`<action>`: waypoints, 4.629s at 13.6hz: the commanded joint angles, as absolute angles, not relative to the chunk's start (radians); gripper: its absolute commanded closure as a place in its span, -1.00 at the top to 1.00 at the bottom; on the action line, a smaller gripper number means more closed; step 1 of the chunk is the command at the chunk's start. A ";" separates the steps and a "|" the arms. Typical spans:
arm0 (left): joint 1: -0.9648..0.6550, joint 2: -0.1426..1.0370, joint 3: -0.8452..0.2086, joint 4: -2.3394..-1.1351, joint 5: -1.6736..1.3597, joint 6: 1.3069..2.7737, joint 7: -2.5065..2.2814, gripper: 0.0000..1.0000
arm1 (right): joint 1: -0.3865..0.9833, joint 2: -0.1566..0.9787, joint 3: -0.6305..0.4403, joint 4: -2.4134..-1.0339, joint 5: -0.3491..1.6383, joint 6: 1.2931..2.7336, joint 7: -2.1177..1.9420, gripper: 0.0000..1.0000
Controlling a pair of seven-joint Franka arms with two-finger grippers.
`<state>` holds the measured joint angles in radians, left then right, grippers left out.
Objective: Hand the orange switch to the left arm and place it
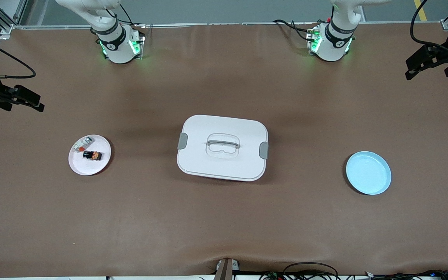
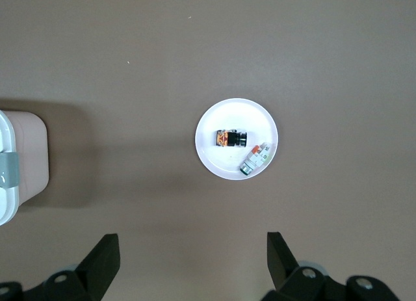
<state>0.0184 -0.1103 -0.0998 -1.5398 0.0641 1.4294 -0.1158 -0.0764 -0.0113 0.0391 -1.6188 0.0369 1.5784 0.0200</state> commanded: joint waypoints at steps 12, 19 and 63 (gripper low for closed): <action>0.020 -0.118 -0.104 -1.528 0.077 1.359 -0.112 1.00 | -0.084 0.083 0.048 -1.594 0.018 1.572 0.018 1.00; 0.017 -0.117 -0.106 -1.520 0.063 1.362 -0.115 1.00 | -0.121 0.130 0.046 -1.796 -0.006 1.857 0.025 1.00; 0.063 -0.069 -0.101 -1.466 0.048 1.345 -0.118 1.00 | -0.138 0.532 0.046 -1.994 -0.061 2.356 0.074 0.10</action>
